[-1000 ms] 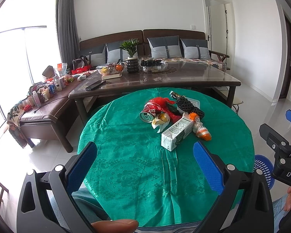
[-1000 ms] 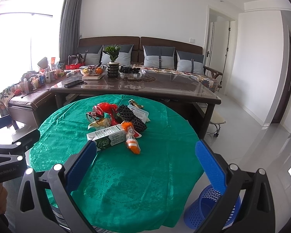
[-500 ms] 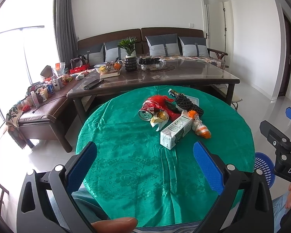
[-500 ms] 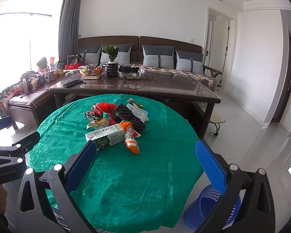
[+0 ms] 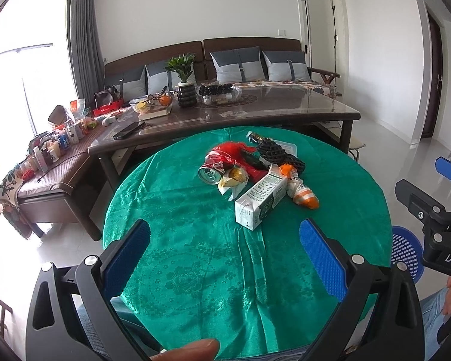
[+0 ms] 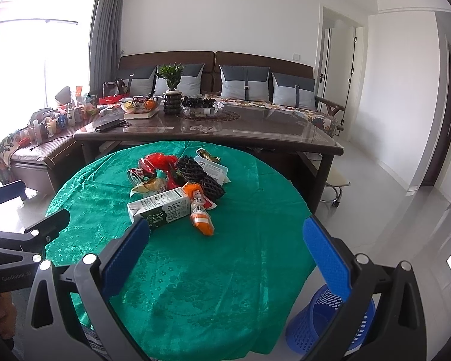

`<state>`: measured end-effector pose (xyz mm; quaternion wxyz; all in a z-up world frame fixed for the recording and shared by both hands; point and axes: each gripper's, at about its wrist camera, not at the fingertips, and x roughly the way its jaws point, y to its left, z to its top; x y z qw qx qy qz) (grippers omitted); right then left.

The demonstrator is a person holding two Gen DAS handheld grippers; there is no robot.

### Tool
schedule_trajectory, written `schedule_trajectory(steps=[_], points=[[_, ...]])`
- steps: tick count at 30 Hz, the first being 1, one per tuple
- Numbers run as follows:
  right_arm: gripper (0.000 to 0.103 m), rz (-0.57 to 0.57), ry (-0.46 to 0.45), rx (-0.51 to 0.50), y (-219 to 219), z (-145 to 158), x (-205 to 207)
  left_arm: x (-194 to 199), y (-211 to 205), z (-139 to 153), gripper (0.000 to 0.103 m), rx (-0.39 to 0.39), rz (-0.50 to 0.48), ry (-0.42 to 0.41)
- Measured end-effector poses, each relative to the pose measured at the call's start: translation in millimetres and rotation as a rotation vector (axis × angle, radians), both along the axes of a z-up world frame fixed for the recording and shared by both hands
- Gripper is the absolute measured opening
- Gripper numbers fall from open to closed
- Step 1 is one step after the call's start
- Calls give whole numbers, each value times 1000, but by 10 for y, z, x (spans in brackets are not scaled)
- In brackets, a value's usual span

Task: Collect trash
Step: 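Grasp the milk carton with the left tool while the right tool grasps the orange-white bag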

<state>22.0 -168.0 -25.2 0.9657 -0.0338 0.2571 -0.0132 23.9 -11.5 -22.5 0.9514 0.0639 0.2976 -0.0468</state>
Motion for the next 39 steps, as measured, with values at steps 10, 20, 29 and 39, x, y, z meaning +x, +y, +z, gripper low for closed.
schedule_trajectory(steps=[10, 20, 29, 39], points=[[98, 7, 53, 43, -178, -338, 247, 499, 4, -369, 99, 2, -68, 88], [98, 91, 236, 102, -381, -938, 832, 1451, -253, -737, 99, 52, -327, 203], [87, 289, 366, 150, -324, -1107, 1526, 1867, -491, -1151, 79, 156, -448, 300], [64, 373, 477, 88, 62, -1258, 2147, 1871, -407, -1141, 45, 96, -426, 347]])
